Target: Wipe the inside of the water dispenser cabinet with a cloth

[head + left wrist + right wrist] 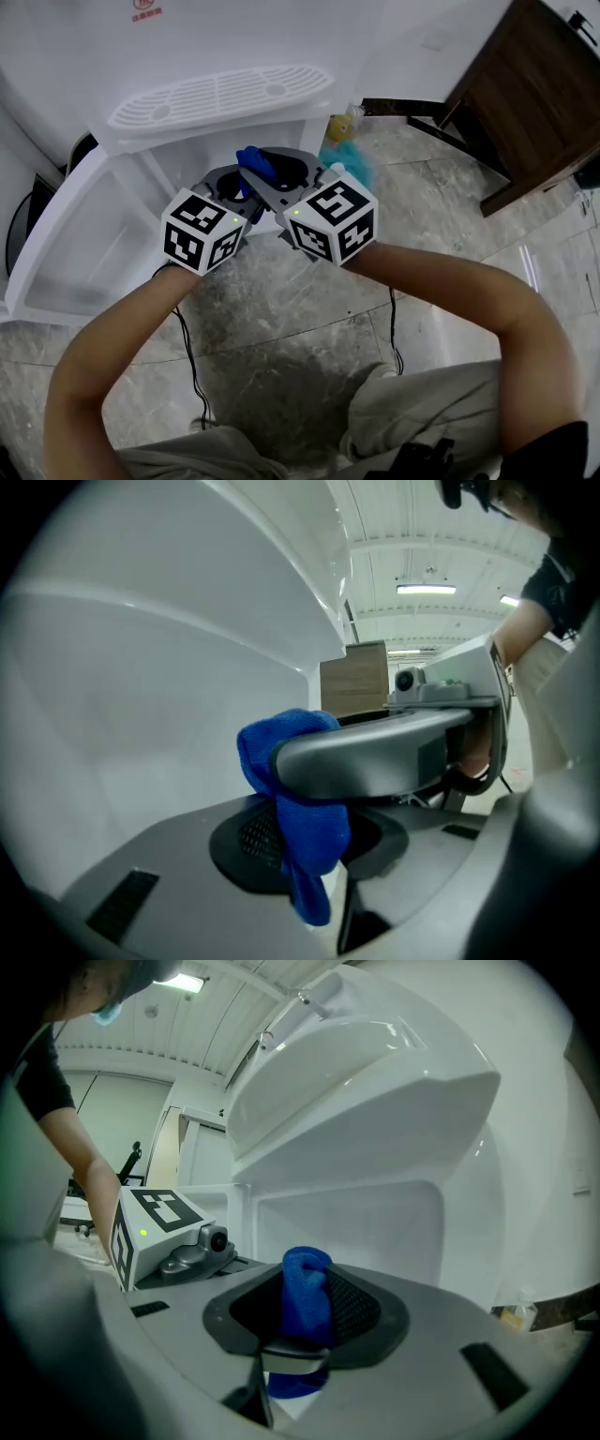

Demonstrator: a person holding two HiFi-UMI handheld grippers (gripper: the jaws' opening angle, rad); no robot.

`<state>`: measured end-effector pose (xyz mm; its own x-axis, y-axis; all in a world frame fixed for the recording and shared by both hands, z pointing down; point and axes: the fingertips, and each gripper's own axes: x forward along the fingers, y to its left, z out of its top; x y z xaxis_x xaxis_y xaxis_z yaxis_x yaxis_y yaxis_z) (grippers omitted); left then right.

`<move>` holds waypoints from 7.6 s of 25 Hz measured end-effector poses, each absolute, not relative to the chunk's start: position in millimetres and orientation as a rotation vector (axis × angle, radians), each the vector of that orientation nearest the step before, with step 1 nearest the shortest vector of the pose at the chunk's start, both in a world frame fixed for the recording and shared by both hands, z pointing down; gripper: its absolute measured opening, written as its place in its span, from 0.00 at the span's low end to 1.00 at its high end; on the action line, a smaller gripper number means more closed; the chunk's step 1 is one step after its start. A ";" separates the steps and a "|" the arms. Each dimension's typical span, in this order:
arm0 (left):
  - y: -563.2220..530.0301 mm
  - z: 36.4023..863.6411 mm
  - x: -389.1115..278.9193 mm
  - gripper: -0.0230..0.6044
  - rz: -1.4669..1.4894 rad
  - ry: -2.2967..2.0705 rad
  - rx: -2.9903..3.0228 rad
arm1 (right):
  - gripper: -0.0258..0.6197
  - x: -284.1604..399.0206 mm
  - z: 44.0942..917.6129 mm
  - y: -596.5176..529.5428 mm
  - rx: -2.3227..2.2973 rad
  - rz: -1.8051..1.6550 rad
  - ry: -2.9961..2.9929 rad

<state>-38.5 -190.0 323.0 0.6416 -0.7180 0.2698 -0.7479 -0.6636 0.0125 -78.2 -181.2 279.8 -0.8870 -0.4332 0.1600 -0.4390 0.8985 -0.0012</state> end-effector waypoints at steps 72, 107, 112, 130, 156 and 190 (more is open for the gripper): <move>-334.1 493.3 -48.9 0.20 1.334 -1.247 2.736 | 0.04 -14.7 419.0 -167.5 0.360 0.000 -2.622; -315.4 417.0 -40.2 0.20 0.901 -1.305 2.785 | 0.04 -17.5 430.2 -145.1 0.206 -0.107 -2.505; -303.1 370.3 -41.8 0.20 0.719 -1.377 2.814 | 0.04 -29.1 423.6 -136.8 0.166 -0.181 -2.480; -292.8 248.7 -39.8 0.20 0.167 -1.747 2.836 | 0.04 -27.0 422.3 -131.5 0.123 -0.229 -2.455; -341.3 245.9 -60.9 0.18 0.002 -1.980 2.716 | 0.04 -19.9 438.7 -132.4 0.100 -0.182 -2.459; -349.1 245.4 -68.1 0.18 -0.077 -1.993 2.600 | 0.04 -15.1 459.2 -127.6 0.032 -0.177 -2.395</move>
